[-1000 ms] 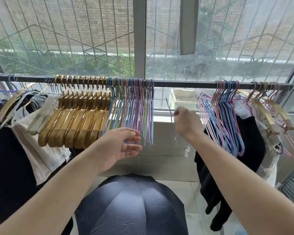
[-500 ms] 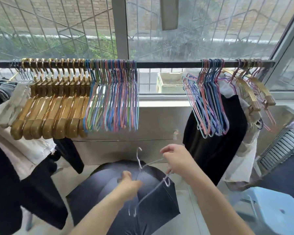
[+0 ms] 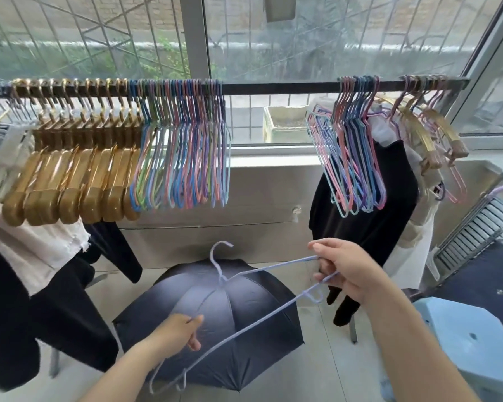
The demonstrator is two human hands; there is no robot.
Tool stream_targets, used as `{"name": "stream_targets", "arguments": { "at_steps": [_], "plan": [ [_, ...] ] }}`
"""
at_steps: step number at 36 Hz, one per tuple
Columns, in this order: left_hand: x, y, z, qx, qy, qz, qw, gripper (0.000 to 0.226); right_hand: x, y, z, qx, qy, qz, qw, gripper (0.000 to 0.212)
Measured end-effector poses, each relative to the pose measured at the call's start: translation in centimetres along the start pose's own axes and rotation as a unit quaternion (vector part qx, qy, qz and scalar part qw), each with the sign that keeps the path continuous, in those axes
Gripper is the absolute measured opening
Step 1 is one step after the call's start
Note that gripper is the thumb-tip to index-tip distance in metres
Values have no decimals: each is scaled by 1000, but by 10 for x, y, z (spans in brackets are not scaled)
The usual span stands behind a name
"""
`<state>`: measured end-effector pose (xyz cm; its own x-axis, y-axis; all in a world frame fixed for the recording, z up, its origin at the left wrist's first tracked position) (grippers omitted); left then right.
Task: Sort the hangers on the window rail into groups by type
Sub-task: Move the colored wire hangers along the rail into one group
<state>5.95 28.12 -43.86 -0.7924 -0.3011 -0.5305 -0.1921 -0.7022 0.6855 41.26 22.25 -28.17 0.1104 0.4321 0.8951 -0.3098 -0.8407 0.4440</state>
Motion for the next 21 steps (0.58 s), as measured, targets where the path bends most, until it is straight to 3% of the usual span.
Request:
{"name": "stream_targets", "arguments": {
  "at_steps": [4,7,12,15,17,21],
  "plan": [
    [41,6,0,68,51,16,996,58,-42,-17,54,-127,-79,-54,987,13],
    [43,33,5,97,184,5,978,48,-78,-23,74,-177,-139,-99,969,10],
    [47,52,24,96,380,-14,920,53,-131,-30,60,-140,-222,-162,951,17],
    [43,54,32,84,428,-19,900,39,-161,-36,48,-128,-255,-195,938,21],
    [39,58,35,86,428,-21,900,31,-191,-37,44,-133,-248,-235,930,19],
    [28,65,34,77,364,-20,928,32,-244,-17,37,-154,-72,-301,938,11]
  ]
}}
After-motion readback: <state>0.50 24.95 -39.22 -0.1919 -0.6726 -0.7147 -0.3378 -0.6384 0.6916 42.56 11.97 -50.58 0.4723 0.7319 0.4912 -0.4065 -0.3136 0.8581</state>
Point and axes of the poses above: each hand's wrist, its own y-axis away from the middle knuckle, its own z-axis out of the back of the hand, x = y × z, the point moved 9 cm from there along -y, towards the middle knuckle, and after that the axes turned 2 degrees about x, right-handed, at the moved point
